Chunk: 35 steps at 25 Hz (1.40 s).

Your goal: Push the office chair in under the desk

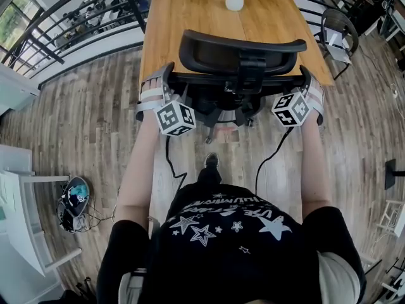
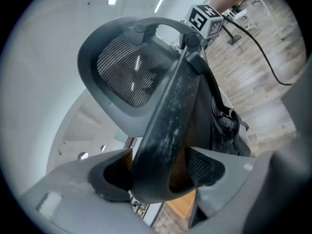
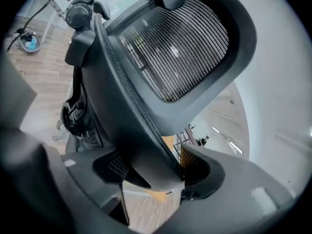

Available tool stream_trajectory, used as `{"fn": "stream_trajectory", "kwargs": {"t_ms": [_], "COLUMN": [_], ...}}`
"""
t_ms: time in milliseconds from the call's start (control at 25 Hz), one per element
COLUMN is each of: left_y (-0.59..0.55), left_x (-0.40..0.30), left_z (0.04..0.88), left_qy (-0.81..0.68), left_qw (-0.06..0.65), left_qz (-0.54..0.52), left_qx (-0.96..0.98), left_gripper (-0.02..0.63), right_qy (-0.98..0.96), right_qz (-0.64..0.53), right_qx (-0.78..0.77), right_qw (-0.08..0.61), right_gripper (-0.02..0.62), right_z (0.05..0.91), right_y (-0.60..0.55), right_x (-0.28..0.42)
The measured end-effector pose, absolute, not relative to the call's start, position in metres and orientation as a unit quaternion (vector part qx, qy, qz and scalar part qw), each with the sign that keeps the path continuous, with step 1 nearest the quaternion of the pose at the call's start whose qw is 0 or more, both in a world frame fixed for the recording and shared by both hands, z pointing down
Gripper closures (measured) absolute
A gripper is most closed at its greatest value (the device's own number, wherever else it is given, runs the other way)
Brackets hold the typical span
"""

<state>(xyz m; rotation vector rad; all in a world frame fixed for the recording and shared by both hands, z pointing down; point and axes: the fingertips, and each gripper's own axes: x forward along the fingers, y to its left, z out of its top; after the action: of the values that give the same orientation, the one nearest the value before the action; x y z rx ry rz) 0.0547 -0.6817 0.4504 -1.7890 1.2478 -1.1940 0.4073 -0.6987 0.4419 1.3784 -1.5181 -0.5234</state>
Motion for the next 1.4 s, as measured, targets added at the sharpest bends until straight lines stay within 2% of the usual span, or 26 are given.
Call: {"fn": "stream_trajectory", "kwargs": {"t_ms": [360,920,1160,1280,1400], "left_y": [-0.677,-0.606,-0.546,-0.519,-0.497], "left_x": [0.046,0.041,0.063,0.072,0.075], "left_z": [0.452,0.422,0.421,0.426,0.43], "left_qy": [0.475,0.548,0.564,0.564,0.574], "left_qw": [0.304,0.227,0.195,0.179,0.157], "left_qz": [-0.47,-0.395,-0.339,-0.33,-0.309], "left_qx": [-0.679,-0.702,-0.727,-0.736,-0.742], "left_gripper": [0.265,0.265,0.267,0.267,0.267], "right_qy": [-0.617,-0.65,-0.682,-0.697,-0.706], "right_qz": [-0.215,-0.192,-0.165,-0.162,-0.168], "right_qx": [0.575,0.601,0.607,0.605,0.594], "right_qw": [0.492,0.423,0.372,0.349,0.347], "right_gripper": [0.291,0.311,0.365,0.428,0.453], "right_z": [0.438,0.413,0.402,0.403,0.413], "right_y": [-0.688,-0.614,-0.56,-0.536,-0.519], "right_x": [0.407,0.398,0.383,0.374,0.365]}}
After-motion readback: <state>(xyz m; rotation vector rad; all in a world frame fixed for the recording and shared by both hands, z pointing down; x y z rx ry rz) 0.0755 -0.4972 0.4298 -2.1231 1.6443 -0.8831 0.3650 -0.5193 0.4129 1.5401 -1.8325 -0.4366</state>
